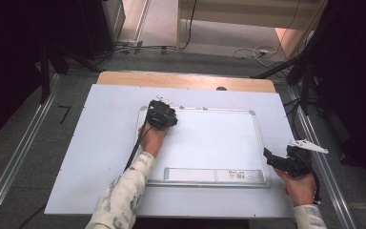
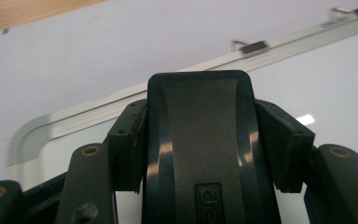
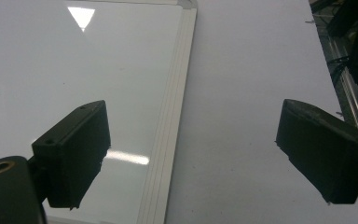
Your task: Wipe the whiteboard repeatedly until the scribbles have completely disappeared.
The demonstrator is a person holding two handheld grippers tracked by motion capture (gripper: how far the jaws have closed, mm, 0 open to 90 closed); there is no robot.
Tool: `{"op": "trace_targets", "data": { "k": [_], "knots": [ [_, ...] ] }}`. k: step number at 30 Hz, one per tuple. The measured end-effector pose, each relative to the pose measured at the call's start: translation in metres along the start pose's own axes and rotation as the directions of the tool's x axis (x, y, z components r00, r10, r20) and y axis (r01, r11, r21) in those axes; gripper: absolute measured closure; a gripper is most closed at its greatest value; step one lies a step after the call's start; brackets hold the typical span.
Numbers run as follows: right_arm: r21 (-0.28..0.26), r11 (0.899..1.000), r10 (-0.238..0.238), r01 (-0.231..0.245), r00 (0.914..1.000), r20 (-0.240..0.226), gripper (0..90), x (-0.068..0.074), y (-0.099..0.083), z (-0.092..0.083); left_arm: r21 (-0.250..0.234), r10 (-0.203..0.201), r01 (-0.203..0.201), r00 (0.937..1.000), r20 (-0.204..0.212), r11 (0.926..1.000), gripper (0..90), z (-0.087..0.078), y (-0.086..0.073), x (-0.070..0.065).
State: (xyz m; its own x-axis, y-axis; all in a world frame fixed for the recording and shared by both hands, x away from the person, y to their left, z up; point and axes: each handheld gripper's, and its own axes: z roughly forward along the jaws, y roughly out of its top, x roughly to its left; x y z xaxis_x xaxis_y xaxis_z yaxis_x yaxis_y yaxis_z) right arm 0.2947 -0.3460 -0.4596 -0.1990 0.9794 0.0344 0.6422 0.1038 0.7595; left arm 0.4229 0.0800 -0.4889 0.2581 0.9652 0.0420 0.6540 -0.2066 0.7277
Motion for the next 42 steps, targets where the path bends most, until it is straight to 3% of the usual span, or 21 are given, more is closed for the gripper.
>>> {"op": "trace_targets", "data": {
  "k": [5, 8, 13, 18, 22, 28, 32, 38, 42],
  "knots": [
    [0.002, 1.0, -0.004, 0.004, 1.0, 0.005, 8.5, 0.001, 0.0, 0.0, 0.004, -0.045, 0.046, 0.9976, -0.053, 0.9989, 41.1, -0.005, -0.007, 0.024],
    [0.003, 1.0, -0.009, 0.009, 1.0, 0.003, 8.4, 0.002, 0.0, 0.0, 0.004, -0.078, 0.078, 0.9953, -0.057, 0.9969, 41.1, -0.009, -0.011, 0.037],
    [0.002, 1.0, -0.006, 0.006, 1.0, 0.003, 8.4, 0.001, 0.0, 0.0, 0.009, -0.049, 0.05, 0.9971, -0.058, 0.9987, 41.1, -0.015, -0.018, 0.033],
    [0.008, 1.0, -0.007, 0.006, 1.0, 0.005, 8.4, 0.003, 0.0, 0.002, 0.009, 0.001, -0.001, 0.9999, -0.015, 1.0, 41.1, -0.027, -0.029, 0.02],
    [0.007, 1.0, -0.018, 0.018, 0.9998, 0.0, 8.4, 0.007, 0.002, 0.003, 0.001, 0.032, -0.032, 0.9994, 0.015, 0.9995, 41.1, -0.033, -0.035, 0.001],
    [0.011, 1.0, -0.025, 0.025, 0.9997, 0.0, 8.4, 0.01, 0.002, 0.005, -0.006, 0.102, -0.102, 0.9927, 0.064, 0.9947, 41.1, -0.038, -0.038, -0.039],
    [0.011, 1.0, -0.024, 0.024, 0.9997, -0.004, 8.4, 0.01, 0.003, 0.005, -0.013, 0.126, -0.126, 0.9887, 0.081, 0.992, 41.1, -0.036, -0.035, -0.057],
    [0.011, 1.0, -0.024, 0.024, 0.9997, -0.004, 8.4, 0.009, 0.002, 0.005, -0.013, 0.122, -0.121, 0.9883, 0.092, 0.9926, 41.1, -0.025, -0.025, -0.06],
    [0.009, 1.0, -0.023, 0.023, 0.9997, -0.006, 8.5, 0.009, 0.002, 0.004, -0.012, 0.105, -0.105, 0.9914, 0.078, 0.9945, 41.0, -0.017, -0.017, -0.054]
  ]
}}
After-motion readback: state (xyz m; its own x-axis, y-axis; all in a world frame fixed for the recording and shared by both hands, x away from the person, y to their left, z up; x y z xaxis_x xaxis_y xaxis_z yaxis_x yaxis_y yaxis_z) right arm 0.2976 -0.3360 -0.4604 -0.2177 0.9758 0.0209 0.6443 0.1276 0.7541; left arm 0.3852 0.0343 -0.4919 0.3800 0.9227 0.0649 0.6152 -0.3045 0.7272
